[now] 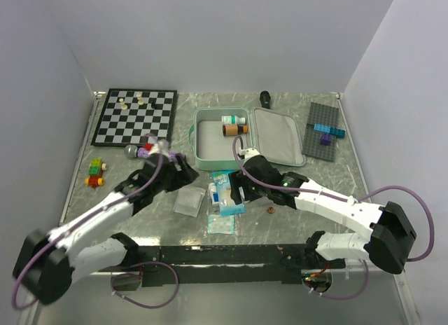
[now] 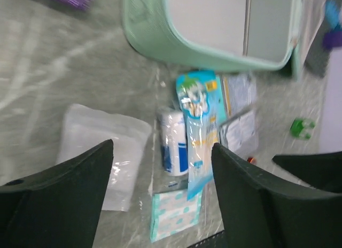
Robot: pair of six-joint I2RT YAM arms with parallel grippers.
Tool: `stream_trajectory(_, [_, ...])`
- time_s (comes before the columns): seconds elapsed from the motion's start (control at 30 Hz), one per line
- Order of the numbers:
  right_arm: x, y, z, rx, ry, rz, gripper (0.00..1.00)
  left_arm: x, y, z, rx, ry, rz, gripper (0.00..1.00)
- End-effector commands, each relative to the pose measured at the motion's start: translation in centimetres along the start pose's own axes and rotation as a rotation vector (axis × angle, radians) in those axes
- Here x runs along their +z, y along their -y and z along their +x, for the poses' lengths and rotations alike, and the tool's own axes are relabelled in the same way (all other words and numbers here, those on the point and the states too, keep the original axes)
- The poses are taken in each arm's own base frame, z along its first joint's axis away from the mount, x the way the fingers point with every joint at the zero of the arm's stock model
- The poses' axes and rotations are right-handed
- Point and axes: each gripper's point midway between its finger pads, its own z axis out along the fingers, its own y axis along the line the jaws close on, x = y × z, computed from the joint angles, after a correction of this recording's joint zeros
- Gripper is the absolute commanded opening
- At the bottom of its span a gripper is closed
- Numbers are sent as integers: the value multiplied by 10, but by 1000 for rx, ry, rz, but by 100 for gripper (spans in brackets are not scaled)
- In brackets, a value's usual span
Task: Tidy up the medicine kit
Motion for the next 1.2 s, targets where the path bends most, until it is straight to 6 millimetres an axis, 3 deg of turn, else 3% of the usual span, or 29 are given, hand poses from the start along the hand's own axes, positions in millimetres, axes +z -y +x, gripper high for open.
stream_trajectory(0.0, [-12, 6, -28, 67, 100, 70, 82, 25, 47, 22, 108, -102, 86, 75])
stream_trajectory(0.17, [-24, 21, -19, 73, 102, 127, 82, 50, 44, 56, 184, -215, 37, 69])
stream_trajectory(0.5, [-39, 41, -10, 104, 137, 179, 84, 74, 45, 88, 301, -317, 4, 55])
stream_trajectory(0.73, [-45, 47, -12, 116, 167, 190, 84, 80, 27, 107, 314, -385, -53, 51])
stream_trajectory(0.9, [-45, 50, -11, 117, 167, 203, 84, 79, 11, 108, 317, -372, -99, 47])
stream_trajectory(1.03, [-47, 50, -14, 122, 180, 203, 84, 70, 16, 101, 308, -337, -71, 35])
stream_trajectory(1.17, [-51, 49, -20, 120, 200, 196, 84, 54, 32, 83, 310, -287, -25, 26])
